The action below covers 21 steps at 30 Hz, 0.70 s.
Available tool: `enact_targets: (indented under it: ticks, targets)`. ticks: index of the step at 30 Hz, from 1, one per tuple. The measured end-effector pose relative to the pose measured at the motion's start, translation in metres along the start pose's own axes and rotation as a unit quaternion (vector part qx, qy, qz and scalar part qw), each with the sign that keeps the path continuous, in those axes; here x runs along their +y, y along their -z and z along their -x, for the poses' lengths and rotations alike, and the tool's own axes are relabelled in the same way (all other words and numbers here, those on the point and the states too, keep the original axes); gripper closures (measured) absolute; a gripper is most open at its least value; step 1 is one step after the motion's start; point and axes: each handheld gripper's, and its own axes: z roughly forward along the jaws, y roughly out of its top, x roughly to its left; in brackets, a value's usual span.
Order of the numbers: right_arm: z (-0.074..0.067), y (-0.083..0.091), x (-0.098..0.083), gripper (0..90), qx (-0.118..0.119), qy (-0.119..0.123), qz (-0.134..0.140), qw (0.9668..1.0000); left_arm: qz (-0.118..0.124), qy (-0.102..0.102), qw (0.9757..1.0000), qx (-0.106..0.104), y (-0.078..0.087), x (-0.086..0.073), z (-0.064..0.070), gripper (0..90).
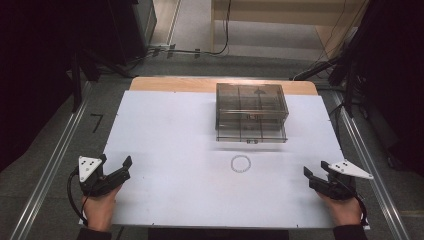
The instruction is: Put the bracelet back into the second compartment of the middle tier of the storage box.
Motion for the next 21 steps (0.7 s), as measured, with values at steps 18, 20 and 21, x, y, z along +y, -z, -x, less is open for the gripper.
enact_targets:
  ticks: [18, 20, 21]
  targets:
    - [-0.0042, -0.0007, -0.0002, 34.1, 0.008, 0.009, -0.001, 0.9999, -0.003, -0.001, 1.0, -0.008, -0.0007, 0.0001, 0.0022, 15.5]
    - [-0.005, -0.0006, 0.0002, 34.1, 0.01, 0.009, 0.0, 0.9999, -0.005, -0.002, 0.9999, -0.009, -0.0013, -0.0001, 0.0022, 15.5]
    - [-0.0054, -0.0006, 0.0004, 34.1, 0.011, 0.01, 0.0, 0.9999, -0.005, -0.002, 0.9999, -0.01, -0.0015, -0.0002, 0.0022, 15.5]
